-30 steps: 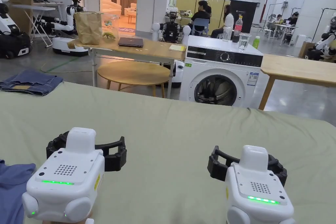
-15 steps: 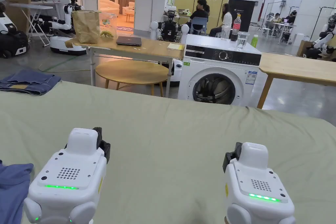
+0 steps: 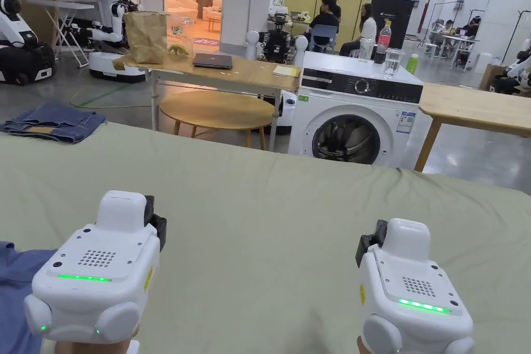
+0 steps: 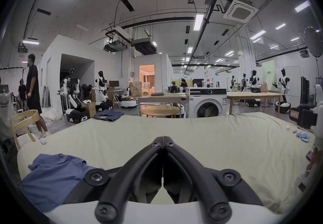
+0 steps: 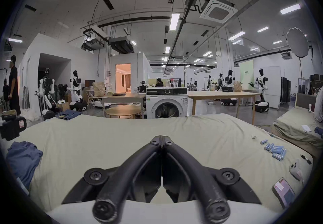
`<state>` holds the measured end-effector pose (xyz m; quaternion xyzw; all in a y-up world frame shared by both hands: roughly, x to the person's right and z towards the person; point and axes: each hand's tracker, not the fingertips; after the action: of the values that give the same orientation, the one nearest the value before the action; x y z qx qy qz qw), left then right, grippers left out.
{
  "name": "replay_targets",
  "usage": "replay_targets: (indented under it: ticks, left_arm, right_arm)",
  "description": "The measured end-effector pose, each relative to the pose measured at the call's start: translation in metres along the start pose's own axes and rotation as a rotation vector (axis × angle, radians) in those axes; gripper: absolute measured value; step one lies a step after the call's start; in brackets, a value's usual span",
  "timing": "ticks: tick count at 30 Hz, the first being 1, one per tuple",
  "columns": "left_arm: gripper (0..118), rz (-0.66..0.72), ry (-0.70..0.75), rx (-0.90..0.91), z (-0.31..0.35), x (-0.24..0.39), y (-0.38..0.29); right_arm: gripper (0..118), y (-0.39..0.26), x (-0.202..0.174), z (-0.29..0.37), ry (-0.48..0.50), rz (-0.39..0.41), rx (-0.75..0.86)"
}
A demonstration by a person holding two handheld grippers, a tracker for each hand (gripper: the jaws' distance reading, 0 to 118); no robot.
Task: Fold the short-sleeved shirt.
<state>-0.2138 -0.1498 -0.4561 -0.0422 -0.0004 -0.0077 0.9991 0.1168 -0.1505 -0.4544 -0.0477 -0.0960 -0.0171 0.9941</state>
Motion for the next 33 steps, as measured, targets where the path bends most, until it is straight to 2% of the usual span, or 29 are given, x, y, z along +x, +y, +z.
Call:
replay_targets:
  ticks: [10, 17, 23, 28, 29, 32, 33]
  left_arm:
    - [0, -0.017, 0.189, -0.021, 0.03, -0.064, 0.007]
    - [0, 0.066, 0.286, -0.202, 0.055, -0.14, 0.003]
    - [0, 0.157, 0.235, -0.444, 0.053, -0.189, -0.016]
    - [0, 0.246, 0.158, -0.614, 0.029, -0.206, -0.033]
    - [9, 0.264, 0.156, -0.647, 0.022, -0.209, -0.037]
    - [62, 0.304, 0.166, -0.743, 0.003, -0.216, -0.047]
    - [69, 0.327, 0.149, -0.757, -0.002, -0.218, -0.05]
  right_arm:
    - [0, 0.002, -0.067, 0.001, 0.146, 0.035, -0.006]
    - [0, -0.005, -0.13, 0.005, 0.286, 0.052, -0.035]
    - [0, -0.019, -0.161, 0.009, 0.358, 0.06, -0.075]
    - [0, -0.03, -0.168, 0.007, 0.378, 0.078, -0.108]
    - [0, -0.032, -0.167, 0.006, 0.377, 0.081, -0.113]
    - [0, -0.034, -0.164, 0.005, 0.375, 0.09, -0.13]
    - [0, -0.035, -0.163, 0.004, 0.373, 0.095, -0.132]
